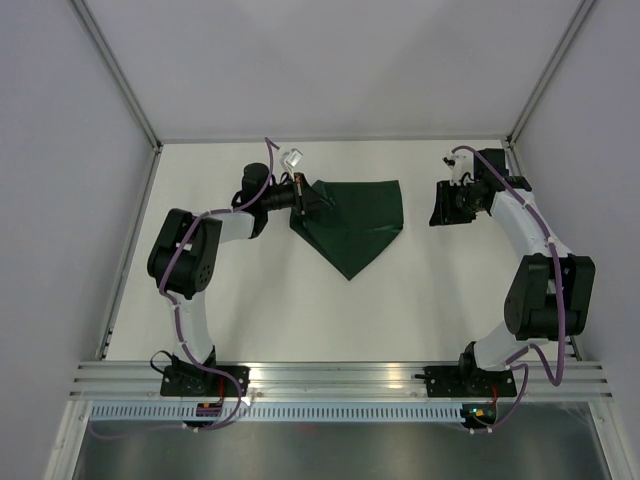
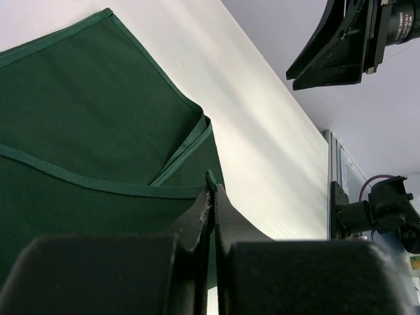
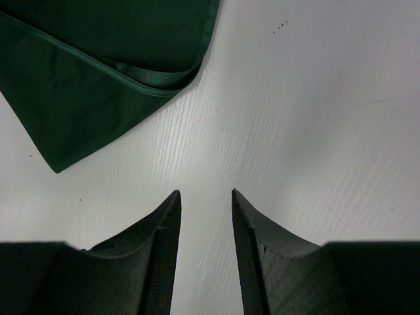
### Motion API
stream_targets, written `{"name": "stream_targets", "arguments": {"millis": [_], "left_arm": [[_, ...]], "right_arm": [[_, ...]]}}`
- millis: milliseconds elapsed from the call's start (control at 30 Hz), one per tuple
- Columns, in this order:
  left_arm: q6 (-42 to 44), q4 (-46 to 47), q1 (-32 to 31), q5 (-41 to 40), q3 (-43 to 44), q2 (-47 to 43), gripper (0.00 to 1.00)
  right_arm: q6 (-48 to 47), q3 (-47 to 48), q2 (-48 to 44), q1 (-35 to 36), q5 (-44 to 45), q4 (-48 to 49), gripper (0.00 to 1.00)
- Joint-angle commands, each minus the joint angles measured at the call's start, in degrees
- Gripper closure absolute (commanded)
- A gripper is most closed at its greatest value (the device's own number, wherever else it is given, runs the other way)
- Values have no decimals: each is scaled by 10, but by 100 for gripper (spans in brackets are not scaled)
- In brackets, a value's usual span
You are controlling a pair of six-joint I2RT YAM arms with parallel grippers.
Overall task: Fold the napkin, place the utensils inside, and roll it up
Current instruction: Fold the napkin
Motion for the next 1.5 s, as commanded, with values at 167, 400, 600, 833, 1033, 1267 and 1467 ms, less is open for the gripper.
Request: {"name": "stream_targets", "arguments": {"millis": [167,400,600,833,1033,1267,1467], "left_arm": [[30,23,-13,35,7,-24,98],[48,4,-27,52,5,-31,98],[67,-12,-46,57,-1,-23,98],[108,-56,-67,59,-4,-18,98],[135,-98,-80,43,-5,-7,98],[152,-118,-101,17,-14,6,98],[156,-120,-122,-6,-23,18,98]], "right_arm": [[-7,-7,-29,3,0,1,57],[-7,-9,-28,5,3,3,57],[-8,-9,-31,6,6,1,57],[-11,-16,-33,9,10,2,57],[-9,-18,-29,11,10,8,57],[-9,-19,-28,15,15,10,57],[-10,-24,-27,17,17,14,57]]}}
